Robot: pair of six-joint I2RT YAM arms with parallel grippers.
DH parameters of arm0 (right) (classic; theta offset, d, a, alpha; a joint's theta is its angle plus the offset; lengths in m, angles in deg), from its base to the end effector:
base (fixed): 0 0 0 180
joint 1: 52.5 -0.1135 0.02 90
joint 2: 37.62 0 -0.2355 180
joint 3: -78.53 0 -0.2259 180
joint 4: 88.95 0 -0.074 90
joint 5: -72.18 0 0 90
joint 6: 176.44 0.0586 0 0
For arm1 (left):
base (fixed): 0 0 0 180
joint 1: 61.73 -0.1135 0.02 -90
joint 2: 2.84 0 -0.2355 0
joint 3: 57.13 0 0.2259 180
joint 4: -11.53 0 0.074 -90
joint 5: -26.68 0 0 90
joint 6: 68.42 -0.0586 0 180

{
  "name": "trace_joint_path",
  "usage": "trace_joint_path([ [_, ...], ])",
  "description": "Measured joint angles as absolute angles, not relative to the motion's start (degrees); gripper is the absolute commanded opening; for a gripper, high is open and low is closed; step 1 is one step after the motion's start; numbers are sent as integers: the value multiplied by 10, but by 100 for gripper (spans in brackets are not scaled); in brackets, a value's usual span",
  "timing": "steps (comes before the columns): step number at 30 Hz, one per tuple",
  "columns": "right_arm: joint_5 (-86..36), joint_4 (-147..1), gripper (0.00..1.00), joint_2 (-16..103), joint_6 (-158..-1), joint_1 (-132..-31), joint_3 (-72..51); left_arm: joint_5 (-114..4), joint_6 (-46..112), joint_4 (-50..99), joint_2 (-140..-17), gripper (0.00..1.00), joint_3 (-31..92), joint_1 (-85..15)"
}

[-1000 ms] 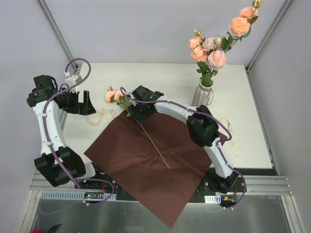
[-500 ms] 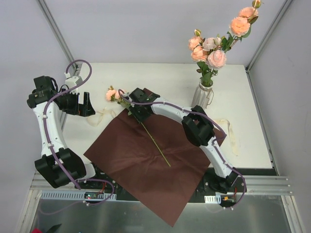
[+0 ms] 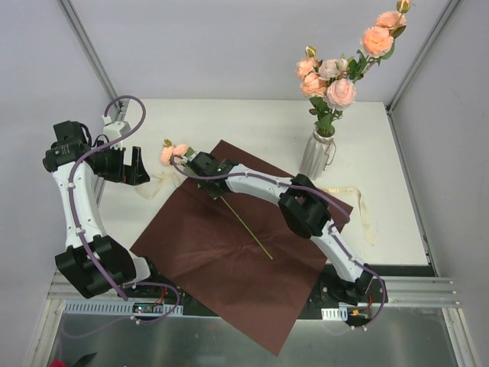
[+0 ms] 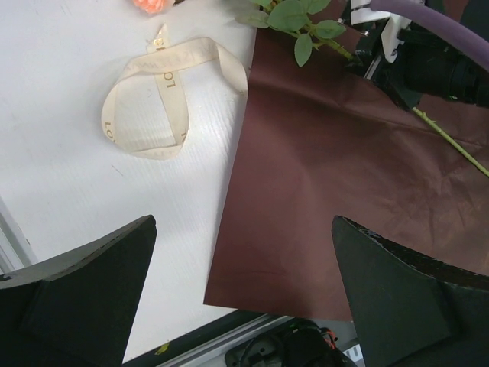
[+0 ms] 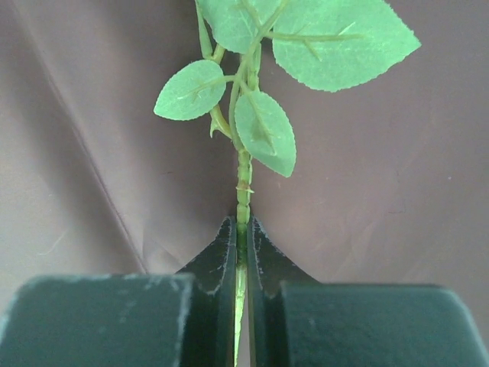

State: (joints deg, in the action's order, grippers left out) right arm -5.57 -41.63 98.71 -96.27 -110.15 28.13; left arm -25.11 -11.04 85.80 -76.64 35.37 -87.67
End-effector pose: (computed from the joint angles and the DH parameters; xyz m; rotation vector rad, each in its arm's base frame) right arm 0.2736 0.4088 0.1434 -1.3076 2.1135 0.0829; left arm 0.2282 0.0707 0.3131 0.3782 2.2685 -0.3444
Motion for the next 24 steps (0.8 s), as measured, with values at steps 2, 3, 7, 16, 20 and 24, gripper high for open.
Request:
trace_joint_path([
  [2, -44, -420, 1, 979, -963, -1103, 271, -253, -110, 858, -766, 99, 354, -877],
  [3, -38, -420, 1, 973, -964, -1103, 266, -254, -110, 858, -766, 99, 354, -877],
  [7, -25, -419, 1, 930, -972, -1094, 264, -259, -109, 858, -766, 99, 354, -877],
  [16, -49, -484, 1, 705, -1003, -1009, 282, -261, -106, 858, -763, 99, 354, -877],
  [20, -60, -637, 1, 534, -1051, -962, 184, -261, -103, 857, -762, 99, 354, -877],
  [24, -62, -782, 1, 426, -1118, -942, 158, -260, -94, 855, -763, 99, 354, -877],
])
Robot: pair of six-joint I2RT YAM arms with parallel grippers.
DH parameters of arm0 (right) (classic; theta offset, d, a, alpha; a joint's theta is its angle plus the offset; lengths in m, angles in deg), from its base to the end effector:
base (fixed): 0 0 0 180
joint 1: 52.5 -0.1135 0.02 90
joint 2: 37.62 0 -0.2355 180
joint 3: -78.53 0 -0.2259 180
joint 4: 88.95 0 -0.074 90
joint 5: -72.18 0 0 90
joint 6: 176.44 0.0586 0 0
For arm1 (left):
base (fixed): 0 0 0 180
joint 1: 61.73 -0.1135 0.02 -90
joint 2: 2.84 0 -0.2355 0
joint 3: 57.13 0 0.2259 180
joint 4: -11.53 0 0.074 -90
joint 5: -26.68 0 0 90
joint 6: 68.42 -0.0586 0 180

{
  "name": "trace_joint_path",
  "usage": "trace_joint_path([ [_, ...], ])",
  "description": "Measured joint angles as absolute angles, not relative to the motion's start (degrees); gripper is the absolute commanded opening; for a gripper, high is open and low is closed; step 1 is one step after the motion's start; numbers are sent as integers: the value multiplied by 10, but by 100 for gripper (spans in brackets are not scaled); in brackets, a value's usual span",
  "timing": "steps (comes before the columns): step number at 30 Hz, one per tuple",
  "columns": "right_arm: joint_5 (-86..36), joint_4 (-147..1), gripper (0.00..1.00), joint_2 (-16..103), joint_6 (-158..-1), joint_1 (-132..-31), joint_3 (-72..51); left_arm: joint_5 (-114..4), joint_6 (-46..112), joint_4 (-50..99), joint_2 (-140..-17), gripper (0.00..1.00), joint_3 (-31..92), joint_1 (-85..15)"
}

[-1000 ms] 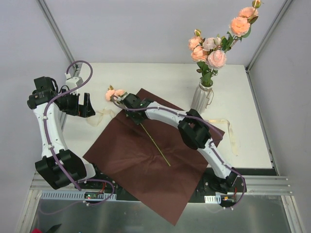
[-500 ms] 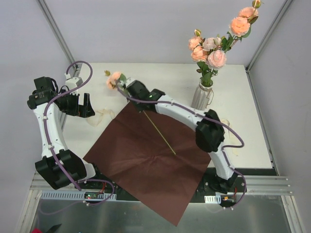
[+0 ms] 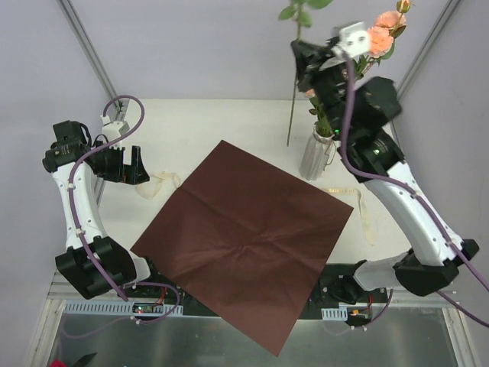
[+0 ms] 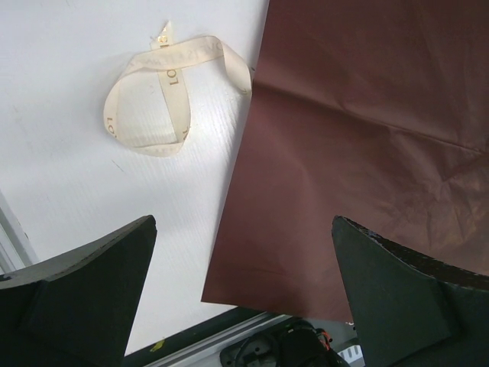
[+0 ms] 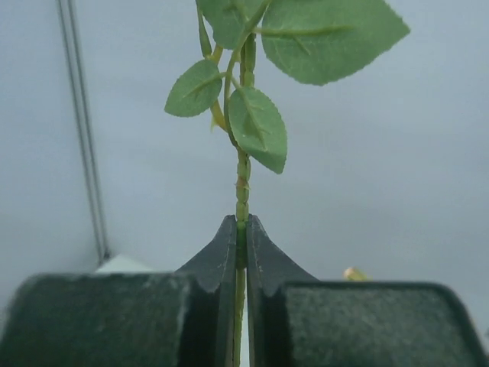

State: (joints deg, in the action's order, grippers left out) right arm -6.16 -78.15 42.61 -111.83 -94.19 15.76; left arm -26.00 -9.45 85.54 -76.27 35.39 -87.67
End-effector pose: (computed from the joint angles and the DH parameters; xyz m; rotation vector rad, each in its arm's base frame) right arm 0.2157 0.1763 0.5395 -0.4615 1.0257 0.1406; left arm 0.2274 0.0711 0.3144 0.3457 2.2760 -0.3344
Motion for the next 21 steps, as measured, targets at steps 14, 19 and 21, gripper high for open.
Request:
trace_joint_path([
  [14, -37, -1009, 1, 343, -1212, -834, 7, -247, -88, 851, -781, 99, 364, -877],
  [19, -34, -1035, 1, 354, -1215, -808, -34, -244, -88, 849, -785, 99, 378, -877],
  [21, -35, -1048, 1, 354, -1215, -802, -46, -243, -88, 849, -786, 99, 379, -877],
])
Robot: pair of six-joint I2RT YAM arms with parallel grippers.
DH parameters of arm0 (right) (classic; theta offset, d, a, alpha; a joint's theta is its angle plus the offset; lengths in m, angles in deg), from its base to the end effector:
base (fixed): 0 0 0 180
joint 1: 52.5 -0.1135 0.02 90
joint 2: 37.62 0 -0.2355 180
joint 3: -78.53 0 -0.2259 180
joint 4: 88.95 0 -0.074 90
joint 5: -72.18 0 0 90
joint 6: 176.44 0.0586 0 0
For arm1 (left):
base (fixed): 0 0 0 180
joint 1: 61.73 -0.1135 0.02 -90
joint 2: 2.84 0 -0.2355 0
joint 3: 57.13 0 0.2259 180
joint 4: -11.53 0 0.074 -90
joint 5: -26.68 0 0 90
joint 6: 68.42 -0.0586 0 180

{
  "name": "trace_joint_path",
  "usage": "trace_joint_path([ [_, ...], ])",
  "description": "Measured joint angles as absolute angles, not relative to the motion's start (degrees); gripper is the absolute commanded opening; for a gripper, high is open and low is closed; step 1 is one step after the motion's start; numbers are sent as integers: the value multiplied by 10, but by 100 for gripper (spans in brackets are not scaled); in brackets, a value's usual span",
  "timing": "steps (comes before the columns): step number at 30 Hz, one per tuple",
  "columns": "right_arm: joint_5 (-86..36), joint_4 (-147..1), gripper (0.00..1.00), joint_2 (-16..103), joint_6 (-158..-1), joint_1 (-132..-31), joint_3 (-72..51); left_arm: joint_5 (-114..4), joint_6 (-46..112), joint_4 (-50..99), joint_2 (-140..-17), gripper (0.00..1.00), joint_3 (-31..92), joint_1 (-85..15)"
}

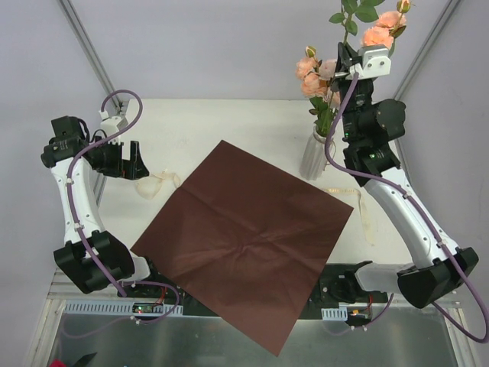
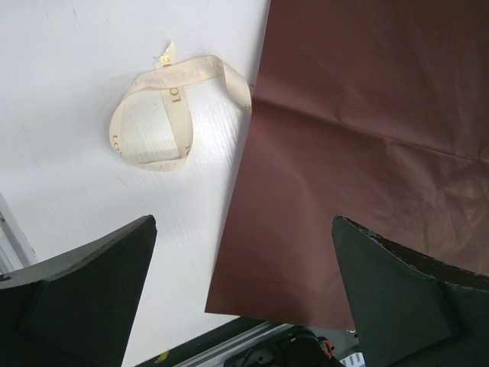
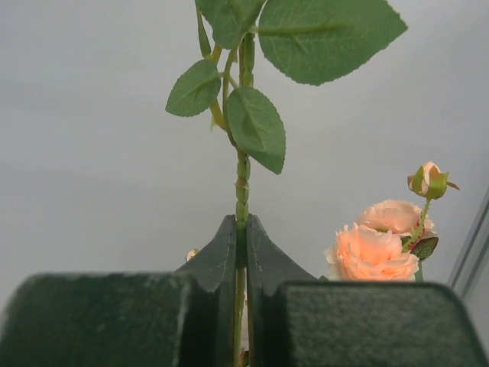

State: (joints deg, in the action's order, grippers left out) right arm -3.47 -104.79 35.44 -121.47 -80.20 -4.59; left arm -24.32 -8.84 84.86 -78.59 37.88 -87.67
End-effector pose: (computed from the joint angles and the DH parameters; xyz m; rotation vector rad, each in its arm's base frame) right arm 0.2358 0.1074 0.5135 -0.2554 0.8696 -0.2291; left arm 0.2368 0.0742 0.3195 0.3479 2.2500 -0.3597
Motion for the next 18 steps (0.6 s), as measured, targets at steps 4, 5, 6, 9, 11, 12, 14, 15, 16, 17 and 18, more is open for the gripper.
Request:
trace_joint_path([
  [4, -35, -1077, 1, 354, -1214, -792, -65, -243, -89, 849, -788, 99, 385, -877],
  [5, -35, -1083, 1, 354, -1214, -789, -69, -243, -89, 848, -790, 99, 386, -877],
  [6, -36, -1088, 1, 354, -1214, -787, -73, -243, -89, 848, -791, 99, 388, -877],
  [9, -35, -1104, 1, 353, -1214, -784, -91, -243, -88, 848, -794, 99, 392, -877],
  [11, -35, -1110, 10, 350, -1214, -783, -109, -243, -88, 848, -795, 99, 392, -877],
  [12, -34, -1111, 16, 347, -1214, -783, -121, -243, -88, 847, -796, 99, 392, -877],
  [14, -29, -1109, 34, 340, -1207, -782, -149, -243, -88, 847, -797, 99, 392, -877],
  [15, -24, -1103, 39, 334, -1200, -782, -163, -243, -88, 847, -797, 99, 392, -877],
  [16, -20, -1095, 45, 328, -1193, -782, -176, -242, -87, 847, -797, 99, 392, -877],
  [17, -17, -1085, 53, 321, -1186, -782, -187, -240, -86, 847, -797, 99, 392, -877],
  [18, -14, -1072, 58, 313, -1178, -782, -197, -237, -84, 847, -797, 99, 392, -876],
])
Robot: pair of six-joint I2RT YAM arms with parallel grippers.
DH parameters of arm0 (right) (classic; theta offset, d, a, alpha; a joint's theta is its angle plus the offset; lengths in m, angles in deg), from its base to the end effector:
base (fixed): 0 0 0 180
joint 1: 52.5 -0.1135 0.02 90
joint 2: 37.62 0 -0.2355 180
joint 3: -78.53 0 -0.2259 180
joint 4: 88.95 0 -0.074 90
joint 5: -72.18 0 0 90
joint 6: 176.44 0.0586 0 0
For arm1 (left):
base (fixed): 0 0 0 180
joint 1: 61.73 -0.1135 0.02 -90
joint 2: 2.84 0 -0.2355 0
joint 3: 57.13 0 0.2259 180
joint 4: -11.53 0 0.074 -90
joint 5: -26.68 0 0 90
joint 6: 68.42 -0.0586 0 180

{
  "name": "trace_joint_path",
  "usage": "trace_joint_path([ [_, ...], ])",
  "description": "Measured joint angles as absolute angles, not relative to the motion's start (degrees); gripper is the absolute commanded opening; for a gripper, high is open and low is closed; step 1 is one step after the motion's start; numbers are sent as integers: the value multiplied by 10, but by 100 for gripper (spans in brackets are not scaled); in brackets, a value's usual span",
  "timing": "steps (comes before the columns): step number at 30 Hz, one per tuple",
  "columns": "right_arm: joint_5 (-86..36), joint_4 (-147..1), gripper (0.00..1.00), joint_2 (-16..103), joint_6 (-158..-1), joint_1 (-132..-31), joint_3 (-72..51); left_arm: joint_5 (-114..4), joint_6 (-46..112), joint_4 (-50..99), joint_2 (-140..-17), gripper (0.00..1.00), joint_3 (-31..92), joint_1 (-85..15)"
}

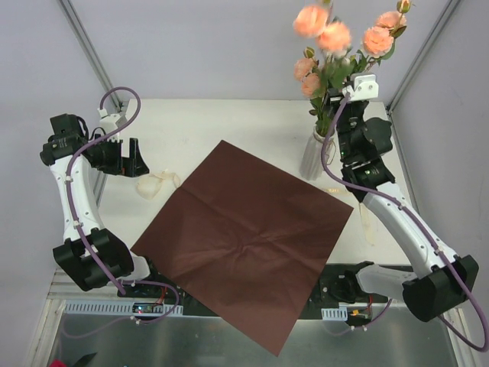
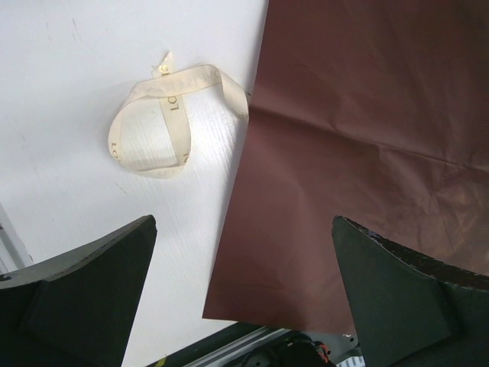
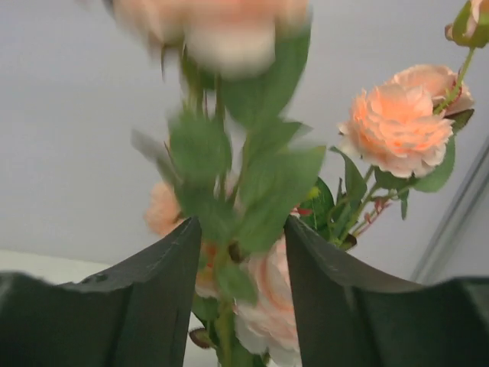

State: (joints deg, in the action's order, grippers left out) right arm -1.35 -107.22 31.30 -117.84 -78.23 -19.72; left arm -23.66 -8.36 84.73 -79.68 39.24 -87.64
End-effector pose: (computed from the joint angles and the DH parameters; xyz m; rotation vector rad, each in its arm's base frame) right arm 0.2478 0.1010 0.4507 -0.2587 1.0232 -0.2373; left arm 0.2411 0.0755 0.3224 0.3453 2.2399 -0.3713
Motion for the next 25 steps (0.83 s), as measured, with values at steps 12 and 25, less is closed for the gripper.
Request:
trace_joint_path([
  [12, 23, -836, 96, 197, -1070, -785, -216, -234, -48, 841, -798, 99, 395, -836],
  [25, 12, -536, 96, 185, -919, -790, -181, -261, -5, 807, -798, 99, 395, -786],
])
